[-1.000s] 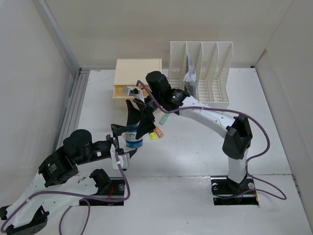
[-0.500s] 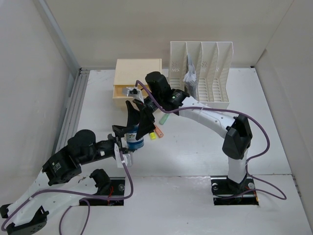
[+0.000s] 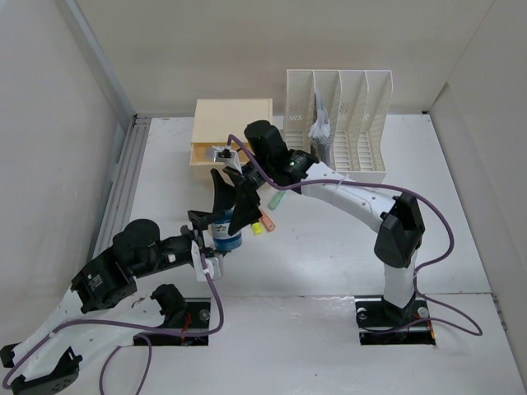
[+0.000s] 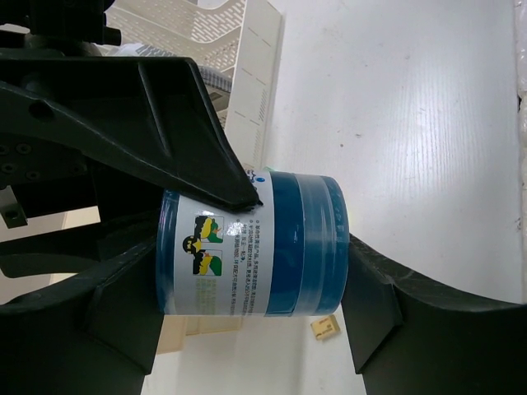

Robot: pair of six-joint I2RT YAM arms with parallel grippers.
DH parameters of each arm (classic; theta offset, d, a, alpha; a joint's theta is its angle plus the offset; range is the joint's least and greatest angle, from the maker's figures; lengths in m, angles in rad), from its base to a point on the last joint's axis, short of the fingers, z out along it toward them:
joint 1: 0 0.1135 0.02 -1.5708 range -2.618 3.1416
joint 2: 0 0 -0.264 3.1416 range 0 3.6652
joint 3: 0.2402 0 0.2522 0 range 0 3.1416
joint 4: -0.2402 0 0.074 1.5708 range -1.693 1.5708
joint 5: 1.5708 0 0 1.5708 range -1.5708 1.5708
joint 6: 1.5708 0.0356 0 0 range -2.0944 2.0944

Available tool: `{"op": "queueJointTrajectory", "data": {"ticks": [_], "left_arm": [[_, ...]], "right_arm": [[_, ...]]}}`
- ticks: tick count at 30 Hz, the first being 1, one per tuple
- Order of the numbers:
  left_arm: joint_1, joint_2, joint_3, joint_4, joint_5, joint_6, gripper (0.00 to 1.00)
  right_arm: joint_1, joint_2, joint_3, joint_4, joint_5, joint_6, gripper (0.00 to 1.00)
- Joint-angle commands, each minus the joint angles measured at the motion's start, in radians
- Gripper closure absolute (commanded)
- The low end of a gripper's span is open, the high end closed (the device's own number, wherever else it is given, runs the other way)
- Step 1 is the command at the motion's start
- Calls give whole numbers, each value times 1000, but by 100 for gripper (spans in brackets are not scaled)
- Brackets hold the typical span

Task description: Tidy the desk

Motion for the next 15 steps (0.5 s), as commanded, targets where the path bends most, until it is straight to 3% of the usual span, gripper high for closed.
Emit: {"op": "queueJointTrajectory", "data": {"ticks": [1, 3, 11, 15], "left_arm": [[2, -13, 16, 51, -39, -61, 100], [2, -13, 16, 51, -39, -70, 100], [2, -13, 35, 60, -48, -70, 100], [2, -4, 64, 129, -57, -107, 100]], "right_arm": [[10, -7, 44, 63, -161, -17, 12], [0, -7, 44, 63, -161, -17, 0], [-63, -7, 55, 63, -161, -8, 0], [-161, -7, 44, 63, -56, -8, 0]]}}
